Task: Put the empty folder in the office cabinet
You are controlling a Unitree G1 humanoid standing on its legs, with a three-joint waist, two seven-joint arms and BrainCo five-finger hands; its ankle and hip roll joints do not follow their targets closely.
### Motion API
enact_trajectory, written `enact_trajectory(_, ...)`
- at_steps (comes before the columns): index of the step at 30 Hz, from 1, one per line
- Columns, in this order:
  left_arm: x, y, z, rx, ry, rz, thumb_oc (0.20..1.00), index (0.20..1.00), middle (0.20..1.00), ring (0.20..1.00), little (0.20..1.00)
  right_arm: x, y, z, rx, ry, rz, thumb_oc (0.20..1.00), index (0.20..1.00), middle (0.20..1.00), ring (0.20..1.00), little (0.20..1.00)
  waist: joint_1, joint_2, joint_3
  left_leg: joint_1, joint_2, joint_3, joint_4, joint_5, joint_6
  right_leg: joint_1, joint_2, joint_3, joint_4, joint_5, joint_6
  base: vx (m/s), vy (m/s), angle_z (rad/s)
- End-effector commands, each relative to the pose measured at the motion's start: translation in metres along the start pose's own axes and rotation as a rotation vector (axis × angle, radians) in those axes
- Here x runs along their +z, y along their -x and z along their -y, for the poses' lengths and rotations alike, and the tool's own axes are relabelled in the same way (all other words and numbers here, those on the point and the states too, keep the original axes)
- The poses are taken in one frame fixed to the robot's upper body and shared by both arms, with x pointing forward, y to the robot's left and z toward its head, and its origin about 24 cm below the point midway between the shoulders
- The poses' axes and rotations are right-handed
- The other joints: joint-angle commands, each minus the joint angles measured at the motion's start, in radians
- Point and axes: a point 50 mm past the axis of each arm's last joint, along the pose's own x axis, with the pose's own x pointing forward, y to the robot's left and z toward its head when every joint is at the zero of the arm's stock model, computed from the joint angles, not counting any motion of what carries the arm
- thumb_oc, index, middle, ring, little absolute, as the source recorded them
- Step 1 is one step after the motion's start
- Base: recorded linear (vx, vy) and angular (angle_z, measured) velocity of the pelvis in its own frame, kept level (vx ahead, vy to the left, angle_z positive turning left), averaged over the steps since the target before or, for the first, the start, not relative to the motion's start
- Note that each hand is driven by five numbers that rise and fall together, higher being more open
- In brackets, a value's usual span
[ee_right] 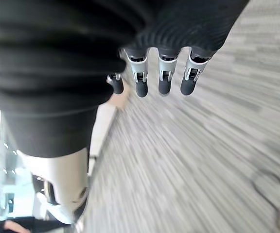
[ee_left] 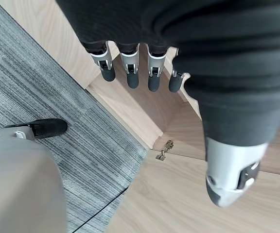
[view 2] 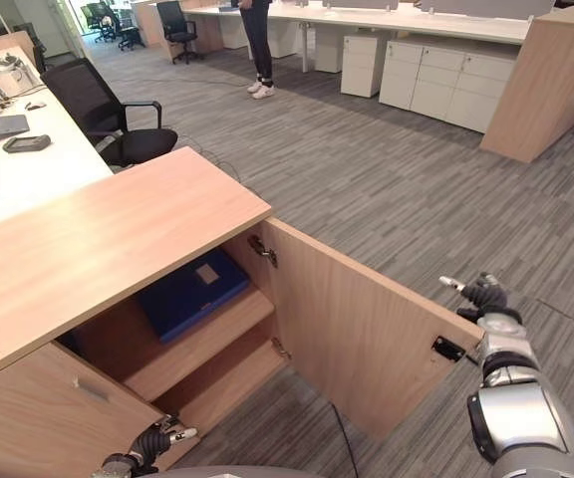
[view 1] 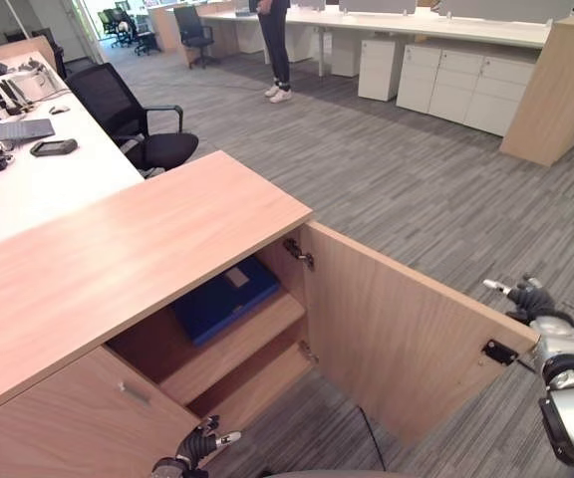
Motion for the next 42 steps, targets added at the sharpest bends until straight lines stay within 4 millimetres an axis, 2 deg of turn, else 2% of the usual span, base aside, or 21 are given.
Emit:
enact_trajectory(1,0.032,-0.01,-0.009,0.034,-0.047,0.089,1.0,1.0,1.0,1.0,1.0,0.002,0.003,-0.067,0.188,0.067,0.036,1.0,1.0,1.0,1.0,1.0,0.047,-0.061,0.038,0.049,0.003,0.0,0.033,-0.075,-0.023,0.0,-0.055,-0.044,0.014,-0.03,0.043,-0.01,-0.013,0.06)
enact_trajectory(2,0.034,-0.01,-0.012,0.052,-0.037,0.09,1.0,1.0,1.0,1.0,1.0,-0.017,0.01,-0.078,0.247,0.127,0.009,1.0,1.0,1.0,1.0,1.0,0.044,-0.063,0.041,0.047,0.003,-0.004,0.034,-0.075,-0.023,0.0,-0.056,-0.045,0.017,-0.031,0.043,-0.02,-0.019,0.12)
enact_trajectory(4,0.035,-0.011,-0.017,0.079,-0.018,0.093,1.0,1.0,1.0,1.0,1.0,-0.05,0.022,-0.085,0.314,0.178,-0.043,1.0,1.0,1.0,1.0,1.0,0.037,-0.066,0.043,0.046,0.003,-0.012,0.036,-0.075,-0.023,0.004,-0.057,-0.053,0.022,-0.035,0.04,-0.02,-0.029,0.19)
enact_trajectory(6,0.038,-0.011,-0.021,0.1,-0.002,0.099,1.0,1.0,1.0,1.0,1.0,-0.066,0.031,-0.089,0.358,0.206,-0.062,1.0,1.0,1.0,1.0,1.0,0.033,-0.069,0.044,0.043,0.003,-0.02,0.036,-0.073,-0.025,0.005,-0.058,-0.06,0.023,-0.036,0.038,-0.02,-0.031,0.21)
enact_trajectory(12,0.035,-0.009,-0.027,0.125,0.01,0.098,1.0,1.0,1.0,1.0,1.0,-0.103,0.057,-0.094,0.453,0.24,-0.107,1.0,1.0,1.0,1.0,1.0,0.027,-0.075,0.044,0.036,0.005,-0.036,0.034,-0.068,-0.029,0.005,-0.057,-0.075,0.022,-0.039,0.037,-0.01,-0.032,0.11)
enact_trajectory(15,0.034,-0.008,-0.03,0.134,0.012,0.096,1.0,1.0,1.0,1.0,1.0,-0.111,0.066,-0.098,0.498,0.255,-0.107,1.0,1.0,1.0,1.0,1.0,0.026,-0.078,0.045,0.031,0.008,-0.041,0.032,-0.064,-0.032,0.002,-0.055,-0.081,0.02,-0.041,0.035,-0.02,-0.045,0.05)
enact_trajectory(18,0.036,-0.008,-0.03,0.139,0.013,0.103,1.0,1.0,1.0,1.0,1.0,-0.108,0.077,-0.115,0.59,0.269,-0.061,1.0,1.0,1.0,1.0,1.0,0.032,-0.078,0.051,0.016,0.013,-0.055,0.033,-0.053,-0.042,0.002,-0.05,-0.094,0.017,-0.044,0.031,-0.04,-0.079,0.13)
enact_trajectory(20,0.038,-0.01,-0.029,0.148,0.025,0.107,1.0,1.0,1.0,1.0,1.0,-0.099,0.081,-0.136,0.653,0.246,-0.021,1.0,1.0,1.0,1.0,1.0,0.044,-0.076,0.061,-0.002,0.017,-0.069,0.037,-0.041,-0.053,0.0,-0.045,-0.104,0.014,-0.048,0.027,-0.06,-0.06,0.33)
enact_trajectory(22,0.04,-0.013,-0.026,0.161,0.038,0.093,1.0,1.0,1.0,1.0,1.0,-0.078,0.086,-0.171,0.739,0.207,0.052,1.0,1.0,1.0,1.0,1.0,0.069,-0.073,0.087,-0.062,0.016,-0.101,0.061,-0.019,-0.078,-0.009,-0.041,-0.134,0.01,-0.054,0.019,-0.13,-0.044,0.41)
enact_trajectory(24,0.034,-0.015,-0.024,0.166,0.039,0.061,1.0,1.0,1.0,1.0,1.0,-0.069,0.087,-0.181,0.755,0.211,0.083,1.0,1.0,1.0,1.0,1.0,0.079,-0.078,0.107,-0.118,0.015,-0.09,0.131,-0.014,-0.088,-0.014,-0.048,-0.163,0.01,-0.052,0.015,-0.19,0.012,0.94)
enact_trajectory(26,0.027,-0.015,-0.021,0.164,0.044,0.029,1.0,1.0,1.0,1.0,1.0,-0.06,0.088,-0.192,0.789,0.24,0.109,1.0,1.0,1.0,1.0,1.0,0.054,-0.102,0.12,-0.137,0.087,0.169,0.281,-0.041,-0.068,-0.041,-0.078,-0.235,0.019,-0.041,0.002,-0.3,0.059,1.08)
enact_trajectory(27,0.019,-0.012,-0.023,0.172,0.05,0.006,1.0,1.0,1.0,1.0,1.0,-0.06,0.089,-0.195,0.801,0.244,0.103,1.0,1.0,1.0,1.0,1.0,0.06,-0.106,0.12,-0.129,0.088,0.174,0.335,-0.063,-0.074,-0.043,-0.078,-0.238,0.022,-0.038,-0.004,-0.18,0.057,0.77)
enact_trajectory(28,0.008,-0.009,-0.024,0.18,0.057,-0.031,1.0,1.0,1.0,1.0,1.0,-0.061,0.09,-0.195,0.807,0.237,0.101,1.0,1.0,1.0,1.0,1.0,0.068,-0.107,0.115,-0.095,0.069,0.155,0.358,-0.112,-0.079,-0.037,-0.082,-0.26,0.026,-0.036,-0.008,-0.05,0.141,0.99)
enact_trajectory(29,0.001,-0.008,-0.021,0.174,0.05,-0.055,1.0,1.0,1.0,1.0,1.0,-0.068,0.092,-0.192,0.805,0.205,0.072,1.0,1.0,1.0,1.0,1.0,0.057,-0.103,0.094,-0.027,0.062,0.187,0.26,-0.135,-0.068,-0.041,-0.095,-0.314,0.031,-0.02,0.002,-0.01,0.181,0.89)
enact_trajectory(30,-0.003,-0.007,-0.017,0.161,0.045,-0.069,1.0,1.0,1.0,1.0,1.0,-0.069,0.092,-0.191,0.801,0.188,0.063,1.0,1.0,1.0,1.0,1.0,0.056,-0.098,0.08,-0.017,0.051,0.196,0.216,-0.142,-0.062,-0.045,-0.099,-0.329,0.031,-0.015,0.007,0.03,0.212,1.06)
enact_trajectory(32,-0.009,-0.005,-0.018,0.166,0.032,-0.089,1.0,1.0,1.0,1.0,1.0,-0.071,0.092,-0.19,0.79,0.169,0.054,1.0,1.0,1.0,1.0,1.0,0.065,-0.094,0.07,0.001,0.035,0.178,0.17,-0.151,-0.058,-0.036,-0.099,-0.333,0.035,-0.012,0.013,0.04,0.183,1.28)
enact_trajectory(33,-0.008,-0.005,-0.02,0.164,0.02,-0.088,1.0,1.0,1.0,1.0,1.0,-0.073,0.092,-0.19,0.778,0.148,0.043,1.0,1.0,1.0,1.0,1.0,0.074,-0.101,0.063,-0.007,0.022,0.163,0.152,-0.141,-0.049,-0.044,-0.119,-0.354,0.057,-0.007,0.02,0.01,0.151,0.98)
enact_trajectory(38,-0.003,-0.005,-0.026,0.169,-0.013,-0.082,1.0,1.0,1.0,1.0,1.0,-0.074,0.091,-0.189,0.757,0.118,0.031,1.0,1.0,1.0,1.0,1.0,0.097,-0.107,0.064,0.01,-0.006,0.125,0.101,-0.143,-0.026,-0.046,-0.153,-0.38,0.101,-0.007,0.037,-0.02,0.157,0.32)
enact_trajectory(42,0.002,-0.005,-0.033,0.189,-0.02,-0.07,1.0,1.0,1.0,1.0,1.0,-0.071,0.089,-0.195,0.739,0.091,0.019,1.0,1.0,1.0,1.0,1.0,0.117,-0.104,0.064,0.034,-0.04,0.12,0.04,-0.138,0.009,-0.097,-0.21,-0.399,0.214,0.007,0.074,-0.05,0.165,0.23)
